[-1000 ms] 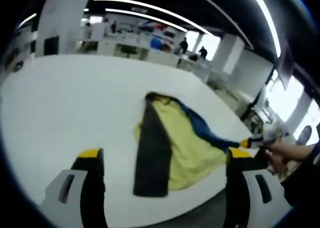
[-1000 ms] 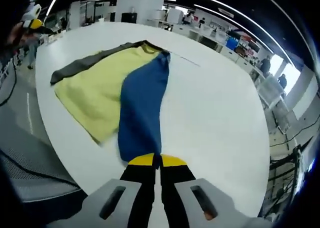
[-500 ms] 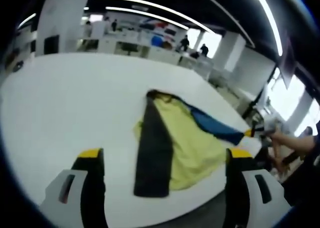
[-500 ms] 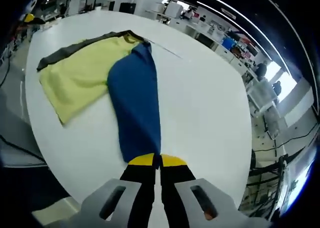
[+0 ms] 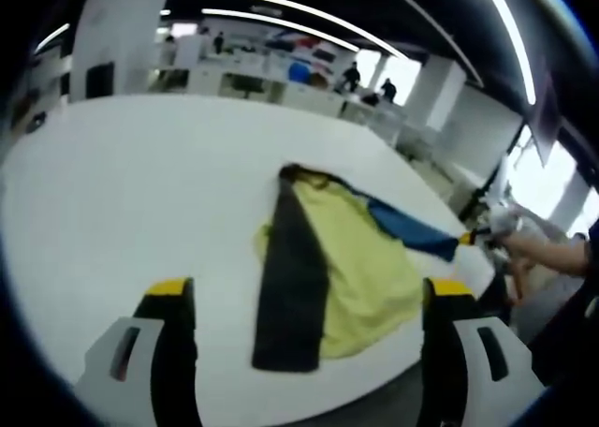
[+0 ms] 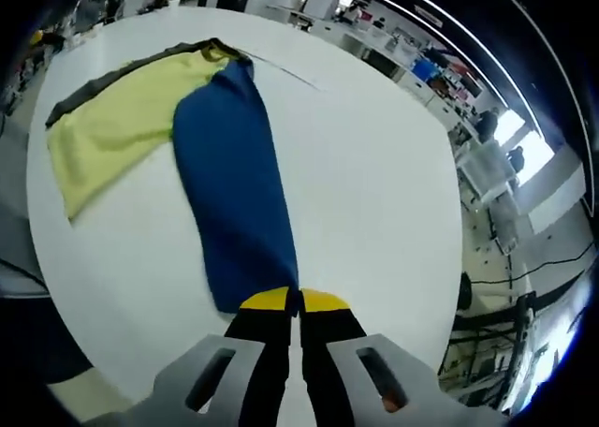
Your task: Fold the garment on the visible template until the final outline fits inside the template.
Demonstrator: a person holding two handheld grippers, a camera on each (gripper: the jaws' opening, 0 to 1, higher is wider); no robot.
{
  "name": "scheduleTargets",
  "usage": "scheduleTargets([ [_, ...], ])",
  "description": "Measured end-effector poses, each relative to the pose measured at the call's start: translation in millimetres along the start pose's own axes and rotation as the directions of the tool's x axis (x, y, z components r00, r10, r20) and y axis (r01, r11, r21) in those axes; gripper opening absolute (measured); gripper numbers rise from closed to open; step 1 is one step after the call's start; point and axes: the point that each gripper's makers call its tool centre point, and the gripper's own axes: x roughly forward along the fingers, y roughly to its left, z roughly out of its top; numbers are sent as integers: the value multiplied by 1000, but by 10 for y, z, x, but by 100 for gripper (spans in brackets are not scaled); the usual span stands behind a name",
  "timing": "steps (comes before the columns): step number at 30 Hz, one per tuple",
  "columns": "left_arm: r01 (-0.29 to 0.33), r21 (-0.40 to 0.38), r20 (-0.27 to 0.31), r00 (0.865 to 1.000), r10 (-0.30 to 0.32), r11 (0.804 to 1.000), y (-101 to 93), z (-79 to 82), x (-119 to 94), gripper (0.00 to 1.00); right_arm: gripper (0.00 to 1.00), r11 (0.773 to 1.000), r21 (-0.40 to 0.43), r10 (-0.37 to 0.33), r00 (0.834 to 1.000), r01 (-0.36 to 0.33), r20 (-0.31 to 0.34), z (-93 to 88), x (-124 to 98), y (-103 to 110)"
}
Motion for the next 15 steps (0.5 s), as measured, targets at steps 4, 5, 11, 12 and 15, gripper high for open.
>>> scheduleTargets([
  [4,1,1,-13,1000,-1,1000,-18,-21,49,97,3,998,57,-40,999,41,-21,-70,73,-222],
  [5,0,2,-18,1000,0,1000,-21,-26,66,97,3,997,60,-47,998,49,-33,-96,114,-284],
  [11,-5,7,-31,1000,6,1000,2,10,128,97,3,997,51,-60,996,64,-72,-139,268,-449],
  [12,-7,7,-31,999,7,1000,9,16,134,97,3,996,54,-62,995,66,-74,-136,293,-480],
  [15,-13,7,-40,999,14,1000,33,19,164,97,3,996,51,-68,994,73,-83,-140,355,-553],
])
